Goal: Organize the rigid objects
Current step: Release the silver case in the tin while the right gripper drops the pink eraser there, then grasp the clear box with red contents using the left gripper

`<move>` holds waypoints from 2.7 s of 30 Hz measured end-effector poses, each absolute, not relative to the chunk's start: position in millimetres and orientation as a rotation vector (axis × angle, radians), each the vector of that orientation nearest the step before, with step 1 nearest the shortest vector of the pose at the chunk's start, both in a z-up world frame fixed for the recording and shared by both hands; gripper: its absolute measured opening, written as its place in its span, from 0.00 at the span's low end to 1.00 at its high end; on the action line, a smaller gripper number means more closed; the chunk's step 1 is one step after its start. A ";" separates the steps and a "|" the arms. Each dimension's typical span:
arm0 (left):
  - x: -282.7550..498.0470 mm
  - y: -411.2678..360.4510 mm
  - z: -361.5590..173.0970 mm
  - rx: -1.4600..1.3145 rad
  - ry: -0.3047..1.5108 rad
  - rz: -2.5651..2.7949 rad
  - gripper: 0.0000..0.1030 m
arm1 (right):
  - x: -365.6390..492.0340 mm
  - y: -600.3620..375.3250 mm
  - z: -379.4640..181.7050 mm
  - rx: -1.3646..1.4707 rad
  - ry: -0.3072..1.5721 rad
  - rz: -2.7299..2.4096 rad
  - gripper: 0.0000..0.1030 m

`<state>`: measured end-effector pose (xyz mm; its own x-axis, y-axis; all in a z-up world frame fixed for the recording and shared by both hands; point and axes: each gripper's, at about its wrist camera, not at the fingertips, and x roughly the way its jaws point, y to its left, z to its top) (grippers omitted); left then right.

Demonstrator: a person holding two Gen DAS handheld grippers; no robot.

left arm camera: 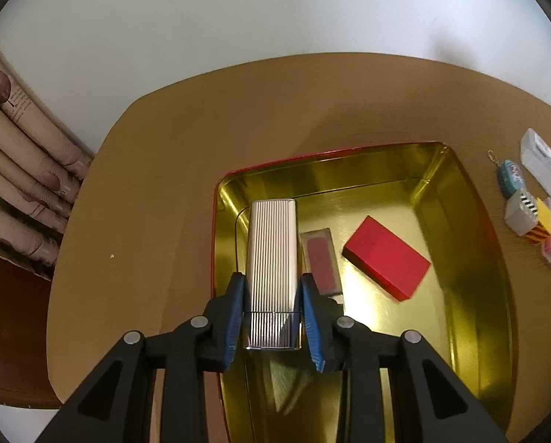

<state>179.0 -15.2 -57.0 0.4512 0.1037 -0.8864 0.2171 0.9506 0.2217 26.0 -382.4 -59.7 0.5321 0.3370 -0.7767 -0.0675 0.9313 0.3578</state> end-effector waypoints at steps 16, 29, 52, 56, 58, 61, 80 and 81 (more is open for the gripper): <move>137.9 -11.0 -22.3 0.198 0.988 -0.074 0.30 | 90.1 -272.3 -15.1 0.231 0.929 0.465 0.27; 4.0 11.1 8.4 -0.113 0.884 0.004 0.30 | 178.0 -184.6 -67.8 0.106 1.041 0.496 0.27; -0.9 5.1 -14.4 -0.104 0.909 -0.047 0.30 | 198.5 -169.3 -97.9 0.003 1.022 0.396 0.36; -1.6 -1.5 -16.5 -0.087 0.913 -0.058 0.30 | 169.6 -199.6 -74.5 0.098 0.912 0.389 0.36; -2.3 -7.9 -18.5 -0.058 0.917 -0.059 0.30 | 151.7 -216.9 -66.2 0.115 0.873 0.370 0.37; -6.1 -18.3 -19.5 -0.016 0.911 -0.076 0.30 | 118.3 -249.2 -56.9 0.098 0.824 0.297 0.41; 3.2 -179.4 18.9 0.182 0.886 -0.573 0.31 | -23.9 -504.6 -89.9 0.112 0.839 -0.295 0.60; 12.7 -192.4 20.8 0.181 0.892 -0.597 0.31 | -24.4 -504.3 -87.9 0.117 0.827 -0.291 0.65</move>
